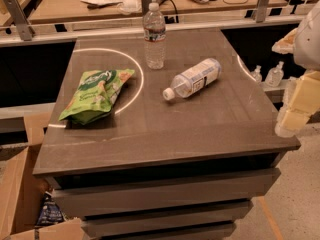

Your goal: Move water bottle near blue plastic bottle

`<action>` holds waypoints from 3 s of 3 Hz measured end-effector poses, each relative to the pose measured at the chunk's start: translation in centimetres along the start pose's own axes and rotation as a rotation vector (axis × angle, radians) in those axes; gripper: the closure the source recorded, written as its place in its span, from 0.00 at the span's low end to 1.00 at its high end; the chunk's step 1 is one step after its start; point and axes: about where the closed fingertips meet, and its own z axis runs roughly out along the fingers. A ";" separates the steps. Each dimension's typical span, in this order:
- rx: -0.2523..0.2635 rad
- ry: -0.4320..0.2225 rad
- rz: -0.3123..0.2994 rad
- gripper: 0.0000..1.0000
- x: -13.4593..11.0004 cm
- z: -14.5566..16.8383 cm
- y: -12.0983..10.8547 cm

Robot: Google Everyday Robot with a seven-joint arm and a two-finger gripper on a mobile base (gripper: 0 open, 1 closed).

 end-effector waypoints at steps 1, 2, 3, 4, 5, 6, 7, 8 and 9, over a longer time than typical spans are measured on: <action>0.000 0.000 0.000 0.00 0.0 0.0 0.0; 0.008 -0.112 0.010 0.00 -0.6 -0.3 -1.3; 0.012 -0.314 0.065 0.00 -0.9 -0.3 -4.9; -0.008 -0.545 0.119 0.00 -2.4 -0.4 -8.6; -0.041 -0.758 0.233 0.00 -6.0 -0.2 -11.0; -0.018 -0.803 0.337 0.00 -7.7 1.4 -11.7; -0.016 -0.862 0.454 0.00 -8.5 3.8 -12.1; -0.003 -0.868 0.465 0.00 -8.8 4.0 -12.4; -0.004 -0.868 0.464 0.00 -8.8 4.0 -12.4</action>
Offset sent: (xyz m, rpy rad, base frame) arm 0.0427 0.0029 0.0301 0.3765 -0.1086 0.0584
